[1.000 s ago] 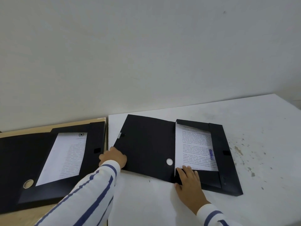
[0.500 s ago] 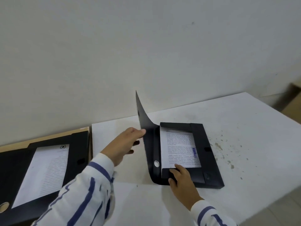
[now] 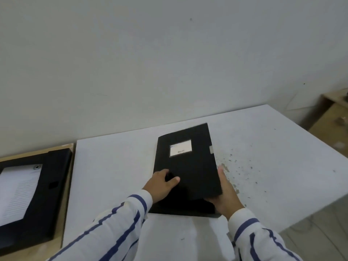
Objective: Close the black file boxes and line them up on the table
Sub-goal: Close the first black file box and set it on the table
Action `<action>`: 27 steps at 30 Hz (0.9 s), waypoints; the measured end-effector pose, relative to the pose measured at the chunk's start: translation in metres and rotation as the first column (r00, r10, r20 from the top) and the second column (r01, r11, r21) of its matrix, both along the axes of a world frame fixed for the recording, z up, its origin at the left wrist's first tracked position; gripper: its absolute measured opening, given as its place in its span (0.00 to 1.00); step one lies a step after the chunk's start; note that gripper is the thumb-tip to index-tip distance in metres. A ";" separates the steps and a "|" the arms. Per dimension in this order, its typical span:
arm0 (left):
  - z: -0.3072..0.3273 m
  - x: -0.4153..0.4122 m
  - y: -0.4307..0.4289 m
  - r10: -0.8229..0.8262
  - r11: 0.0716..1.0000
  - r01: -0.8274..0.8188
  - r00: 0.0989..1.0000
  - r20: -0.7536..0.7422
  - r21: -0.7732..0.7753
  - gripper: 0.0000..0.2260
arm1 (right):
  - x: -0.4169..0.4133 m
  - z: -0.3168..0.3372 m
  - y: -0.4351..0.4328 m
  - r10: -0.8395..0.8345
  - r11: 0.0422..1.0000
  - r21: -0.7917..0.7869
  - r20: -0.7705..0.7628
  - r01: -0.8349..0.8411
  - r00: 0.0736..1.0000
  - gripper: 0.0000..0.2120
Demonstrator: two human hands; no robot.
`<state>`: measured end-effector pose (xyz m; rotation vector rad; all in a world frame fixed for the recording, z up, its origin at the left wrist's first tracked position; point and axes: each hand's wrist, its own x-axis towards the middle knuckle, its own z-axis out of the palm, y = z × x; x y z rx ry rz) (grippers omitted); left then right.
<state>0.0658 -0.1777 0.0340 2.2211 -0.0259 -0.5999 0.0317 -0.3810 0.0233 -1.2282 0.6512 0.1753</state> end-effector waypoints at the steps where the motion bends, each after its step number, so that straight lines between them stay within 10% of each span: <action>1: -0.006 0.001 -0.005 0.000 0.999 0.000 1.000 0.007 0.051 0.32 | 0.000 -0.002 -0.010 0.028 0.996 0.079 0.000 -0.028 1.000 0.27; 4: -0.018 0.002 -0.018 -0.006 0.978 -0.006 0.998 0.057 0.208 0.30 | -0.002 -0.006 -0.035 0.117 0.988 0.099 0.018 -0.119 0.993 0.21; 7: -0.026 0.001 -0.025 -0.056 0.927 0.014 0.993 0.102 0.375 0.29 | 0.001 -0.016 -0.042 0.234 0.942 -0.233 -0.062 -0.242 0.970 0.14; 14: -0.039 -0.010 -0.029 0.044 0.882 -0.074 0.996 0.075 0.465 0.32 | -0.007 -0.039 -0.031 0.332 0.455 -0.782 -0.295 -0.426 0.896 0.17; 27: -0.049 -0.011 -0.026 0.394 0.893 -0.382 0.919 -0.003 0.240 0.35 | 0.029 -0.050 -0.027 0.387 0.627 -0.658 -0.201 -0.417 0.900 0.19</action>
